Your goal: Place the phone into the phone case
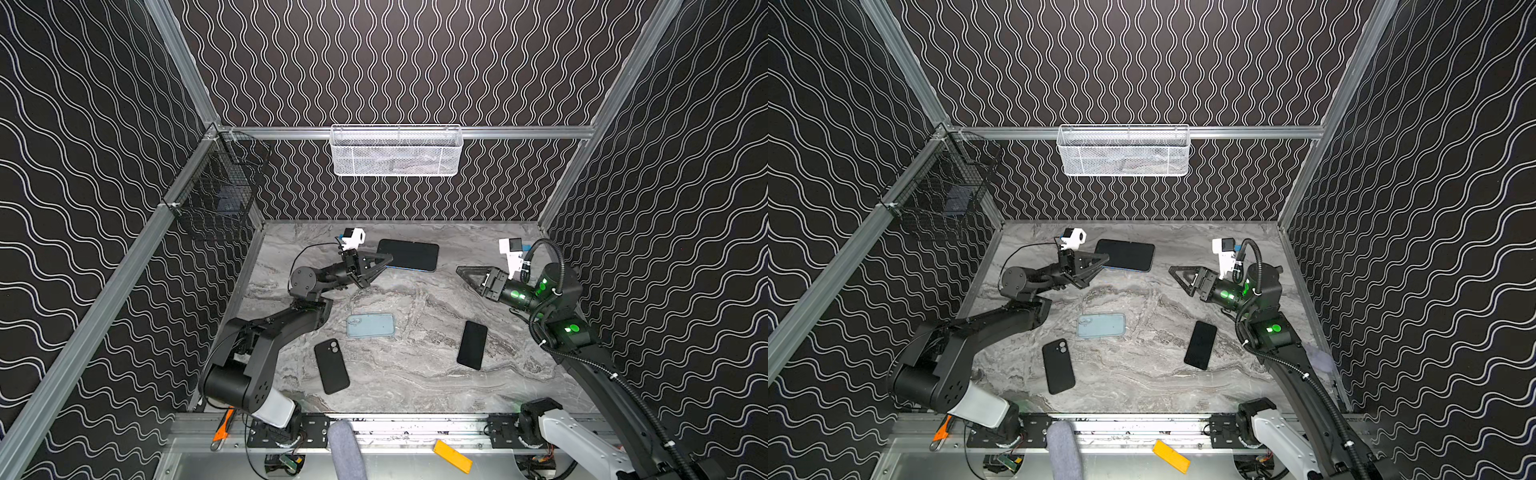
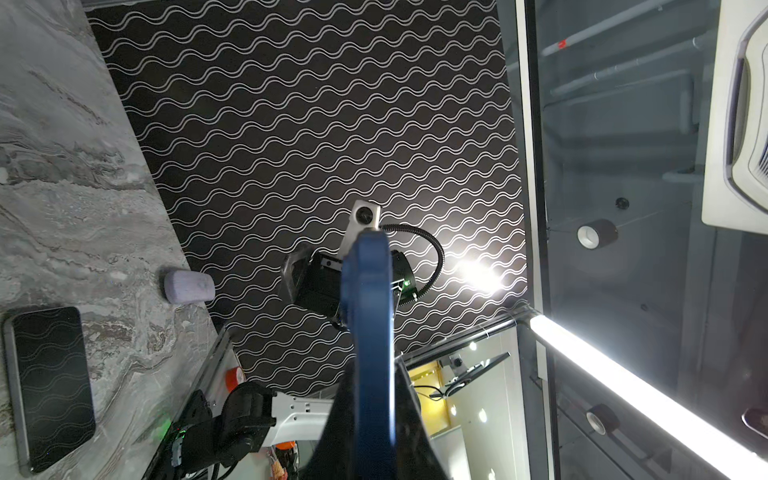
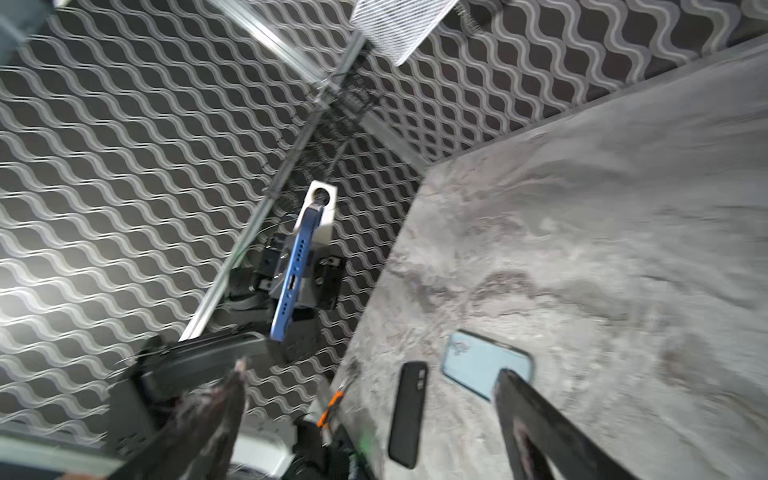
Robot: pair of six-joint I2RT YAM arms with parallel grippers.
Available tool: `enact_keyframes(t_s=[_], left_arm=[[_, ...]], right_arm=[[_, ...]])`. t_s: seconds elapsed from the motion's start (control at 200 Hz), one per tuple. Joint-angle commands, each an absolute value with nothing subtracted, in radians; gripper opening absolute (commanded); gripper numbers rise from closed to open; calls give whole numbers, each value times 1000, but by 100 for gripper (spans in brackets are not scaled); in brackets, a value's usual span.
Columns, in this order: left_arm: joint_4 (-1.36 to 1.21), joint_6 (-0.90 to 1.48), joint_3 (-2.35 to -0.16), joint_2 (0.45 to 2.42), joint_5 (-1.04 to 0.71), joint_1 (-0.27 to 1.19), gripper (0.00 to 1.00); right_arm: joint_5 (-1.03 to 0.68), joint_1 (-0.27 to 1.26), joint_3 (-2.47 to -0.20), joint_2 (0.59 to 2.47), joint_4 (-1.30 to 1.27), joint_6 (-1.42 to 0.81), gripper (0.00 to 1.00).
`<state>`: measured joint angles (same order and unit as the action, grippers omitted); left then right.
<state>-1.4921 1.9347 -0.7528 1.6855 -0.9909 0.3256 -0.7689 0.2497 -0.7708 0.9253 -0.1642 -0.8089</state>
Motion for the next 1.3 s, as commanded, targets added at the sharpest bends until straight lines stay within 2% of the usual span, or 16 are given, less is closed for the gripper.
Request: enact_keyframes(t_s=[0.0,0.09,0.185,0.39,0.666,0.911,1.296], left_arm=[[-1551,1956,-774,1673,-1015,331,1],[-1551,1968,-791,1669,-1044,333,1],[-1552,1995,-822,1677,-1114,343,0],[-1551,1995,-857,1690,-1187,439,0],[-1549,1982,-885,1684,-1203,442,0],[-1548,1972,-884,1652,-1235,447,0],[-1545,1939,-852,1653,-1259,458,0]], right_arm=[[-909,251,-724,947,-472,-1003,91],[-964,250,-719,961,-558,-1072,91],[-1014,250,-754,946,-481,-1042,94],[-1026,249,-893,898,-4,-774,97],[-1065,247,-1022,916,337,-563,98],[-1234,248,-939,947,78,-712,92],[-1310,257,-1039,1042,145,-632,73]])
